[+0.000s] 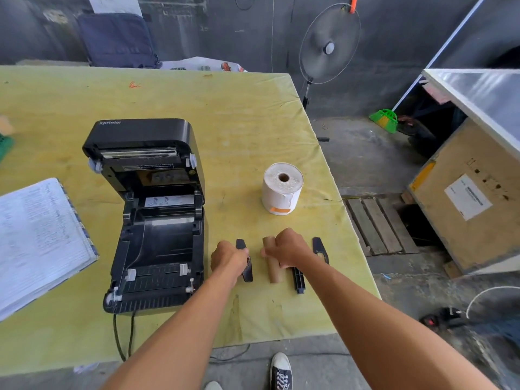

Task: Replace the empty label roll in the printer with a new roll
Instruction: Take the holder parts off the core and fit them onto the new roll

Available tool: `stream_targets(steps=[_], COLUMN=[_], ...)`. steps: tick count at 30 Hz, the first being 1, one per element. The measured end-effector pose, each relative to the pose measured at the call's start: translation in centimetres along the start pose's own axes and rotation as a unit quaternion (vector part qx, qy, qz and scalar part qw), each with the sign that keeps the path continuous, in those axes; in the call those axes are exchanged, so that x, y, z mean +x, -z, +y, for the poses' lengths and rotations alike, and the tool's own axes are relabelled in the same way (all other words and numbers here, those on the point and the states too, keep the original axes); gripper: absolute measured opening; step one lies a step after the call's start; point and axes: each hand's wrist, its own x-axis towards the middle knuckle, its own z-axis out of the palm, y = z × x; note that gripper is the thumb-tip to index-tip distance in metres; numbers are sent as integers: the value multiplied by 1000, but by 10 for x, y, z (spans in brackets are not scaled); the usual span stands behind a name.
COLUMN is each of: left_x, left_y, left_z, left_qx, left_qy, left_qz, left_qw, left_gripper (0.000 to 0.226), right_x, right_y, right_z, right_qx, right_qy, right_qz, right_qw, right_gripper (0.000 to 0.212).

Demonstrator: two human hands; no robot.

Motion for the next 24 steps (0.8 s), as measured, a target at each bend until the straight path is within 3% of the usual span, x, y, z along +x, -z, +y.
stream_targets(steps=[4, 18, 24], left_x=[2, -13, -10], left_y=[-4, -4, 4], left_z=[-8, -23, -22], left_qx=[59, 242, 239], left_qy=[-3, -127, -135], left_qz=[3, 49, 26], left_qw=[998, 961, 961], left_gripper=[3, 27, 14], right_x=[1, -19, -26], right_y=[-8, 2, 2], right_z=[2, 2, 0], right_qx=[-59, -65, -73], right_qy=[12, 22, 21], right_qz=[12, 43, 50], right_qw=[998, 997, 996], right_gripper=[41, 37, 38])
